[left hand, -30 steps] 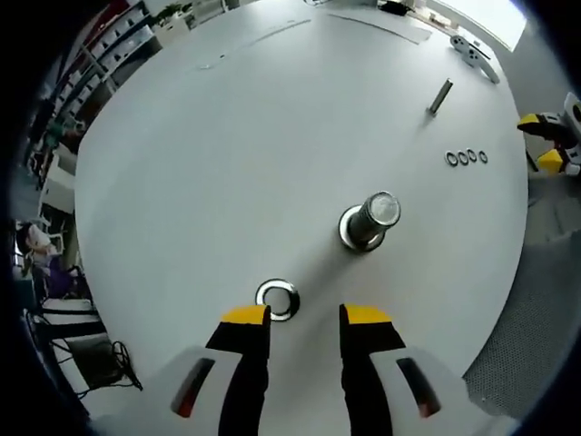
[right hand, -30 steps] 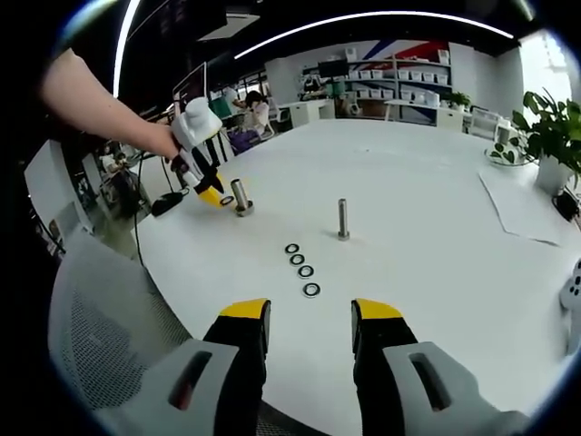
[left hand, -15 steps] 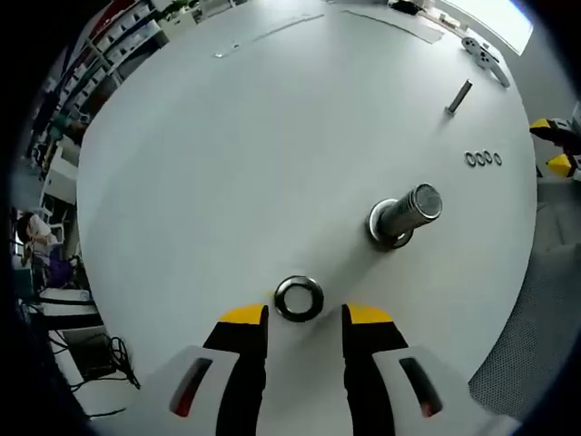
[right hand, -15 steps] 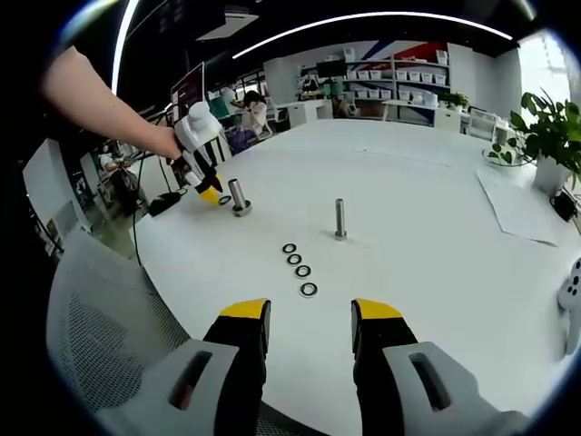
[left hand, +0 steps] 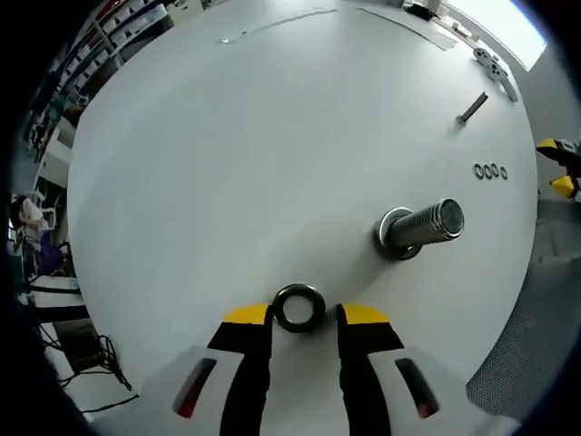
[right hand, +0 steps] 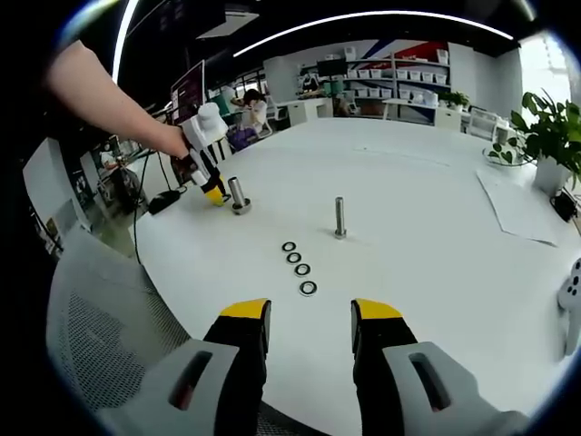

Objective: Place the washer onto the threaded stud by aligning its center hole with the stud, sliding it down to the base, and recovering from edge contact or off-axis alignment until the washer reaches the visible bottom stop.

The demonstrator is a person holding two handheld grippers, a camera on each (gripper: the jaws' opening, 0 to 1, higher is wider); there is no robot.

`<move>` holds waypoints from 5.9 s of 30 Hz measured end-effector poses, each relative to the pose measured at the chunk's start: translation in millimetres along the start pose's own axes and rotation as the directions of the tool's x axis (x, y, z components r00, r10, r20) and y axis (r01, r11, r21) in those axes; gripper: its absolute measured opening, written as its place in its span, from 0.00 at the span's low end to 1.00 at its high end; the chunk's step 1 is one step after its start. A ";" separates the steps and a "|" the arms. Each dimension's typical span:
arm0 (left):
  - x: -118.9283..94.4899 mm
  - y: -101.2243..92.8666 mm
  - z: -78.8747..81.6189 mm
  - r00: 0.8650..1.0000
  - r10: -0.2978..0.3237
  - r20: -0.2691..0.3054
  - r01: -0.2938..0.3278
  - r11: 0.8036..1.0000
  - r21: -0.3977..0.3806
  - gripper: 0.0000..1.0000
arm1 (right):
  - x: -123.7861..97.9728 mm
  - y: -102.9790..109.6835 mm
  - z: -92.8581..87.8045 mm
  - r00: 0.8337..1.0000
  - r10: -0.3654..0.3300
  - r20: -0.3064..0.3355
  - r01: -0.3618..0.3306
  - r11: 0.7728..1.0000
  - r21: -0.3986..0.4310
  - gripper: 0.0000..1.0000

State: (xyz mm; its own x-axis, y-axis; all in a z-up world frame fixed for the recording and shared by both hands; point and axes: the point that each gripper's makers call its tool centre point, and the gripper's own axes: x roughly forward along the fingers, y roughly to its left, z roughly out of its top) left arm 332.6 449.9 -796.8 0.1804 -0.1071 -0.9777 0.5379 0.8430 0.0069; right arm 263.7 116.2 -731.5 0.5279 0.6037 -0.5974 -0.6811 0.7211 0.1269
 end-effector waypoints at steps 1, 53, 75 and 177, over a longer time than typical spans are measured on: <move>-0.1 -0.4 -0.3 1.000 -0.003 0.000 0.003 1.000 0.005 0.27 | 0.1 0.2 -0.1 1.000 0.001 -0.001 -0.001 1.000 -0.001 0.38; -1.5 -18.7 -8.8 0.998 -0.011 -0.065 0.011 1.000 0.004 0.25 | -0.2 2.9 2.6 1.000 0.018 0.017 -0.018 1.000 0.007 0.37; -3.2 -20.9 -9.1 1.000 0.021 0.000 -0.021 0.996 -0.092 0.20 | 1.8 7.9 -1.0 0.999 0.035 -0.009 -0.035 0.999 -0.005 0.37; -57.8 -69.8 65.9 0.992 -0.087 0.089 0.063 0.967 0.245 0.18 | 1.4 6.6 -0.8 0.999 0.039 -0.001 -0.039 0.999 0.017 0.37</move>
State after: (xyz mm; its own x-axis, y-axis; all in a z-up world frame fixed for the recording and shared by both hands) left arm 338.9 362.5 -727.0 0.2055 -0.2262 -0.9522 0.7337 0.6795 -0.0031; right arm 259.5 121.5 -732.2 0.5003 0.6307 -0.5932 -0.6924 0.7028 0.1633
